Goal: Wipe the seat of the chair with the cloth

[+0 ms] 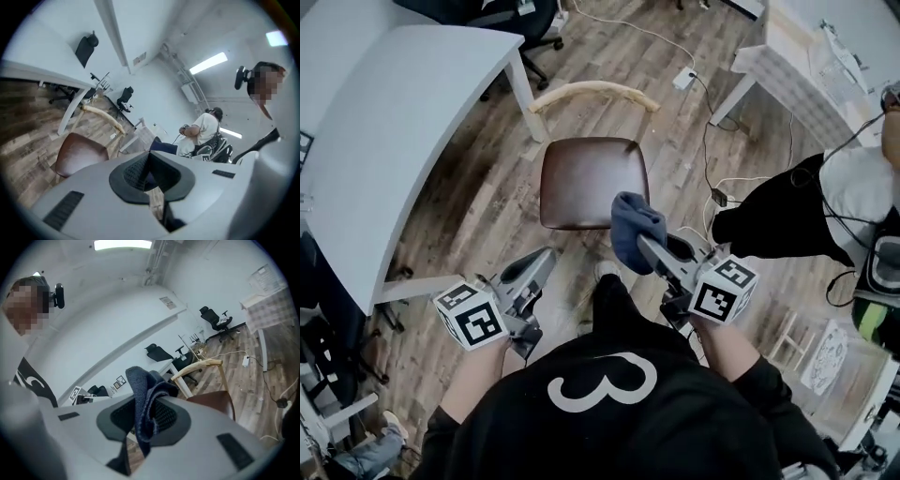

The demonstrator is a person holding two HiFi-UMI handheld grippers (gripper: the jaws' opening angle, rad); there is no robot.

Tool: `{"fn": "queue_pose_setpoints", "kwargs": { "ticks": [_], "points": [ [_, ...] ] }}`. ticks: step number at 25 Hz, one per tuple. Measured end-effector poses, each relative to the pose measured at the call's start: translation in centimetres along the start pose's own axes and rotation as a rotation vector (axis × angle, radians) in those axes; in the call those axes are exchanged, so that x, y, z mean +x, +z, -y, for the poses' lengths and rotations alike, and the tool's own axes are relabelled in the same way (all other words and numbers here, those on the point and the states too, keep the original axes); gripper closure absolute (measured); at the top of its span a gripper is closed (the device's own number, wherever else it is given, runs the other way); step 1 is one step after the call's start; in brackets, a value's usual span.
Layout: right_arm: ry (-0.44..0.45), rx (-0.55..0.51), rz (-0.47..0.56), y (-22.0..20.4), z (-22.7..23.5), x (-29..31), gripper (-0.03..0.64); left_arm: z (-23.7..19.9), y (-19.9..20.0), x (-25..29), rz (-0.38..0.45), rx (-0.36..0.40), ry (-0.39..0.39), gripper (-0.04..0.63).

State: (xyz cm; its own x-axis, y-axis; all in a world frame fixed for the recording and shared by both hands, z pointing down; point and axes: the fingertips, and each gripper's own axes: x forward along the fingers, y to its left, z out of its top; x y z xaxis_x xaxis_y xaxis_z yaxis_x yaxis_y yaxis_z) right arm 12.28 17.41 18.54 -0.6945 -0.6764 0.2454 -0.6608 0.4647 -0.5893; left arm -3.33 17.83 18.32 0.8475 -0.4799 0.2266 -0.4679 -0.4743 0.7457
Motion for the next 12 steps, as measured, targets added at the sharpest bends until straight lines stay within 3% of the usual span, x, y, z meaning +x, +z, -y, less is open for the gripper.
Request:
{"fn": "queue_pose_setpoints", "kwargs": {
  "ticks": [4,7,12],
  "points": [
    [0.060,-0.078,0.036,0.6,-7.4,-2.4,0.549,6.0,0.8,-4.9,0.026,0.189,-0.036,0.583],
    [0.109,-0.150,0.048,0.8,-12.0,-3.5,0.549,9.4,0.8,-7.5,0.041,0.291,-0.069,0.583],
    [0.168,-0.224,0.057,0.7,-17.0,-5.3,0.549,13.3,1.0,-10.6,0.093,0.304,-0.165,0.583]
  ]
}}
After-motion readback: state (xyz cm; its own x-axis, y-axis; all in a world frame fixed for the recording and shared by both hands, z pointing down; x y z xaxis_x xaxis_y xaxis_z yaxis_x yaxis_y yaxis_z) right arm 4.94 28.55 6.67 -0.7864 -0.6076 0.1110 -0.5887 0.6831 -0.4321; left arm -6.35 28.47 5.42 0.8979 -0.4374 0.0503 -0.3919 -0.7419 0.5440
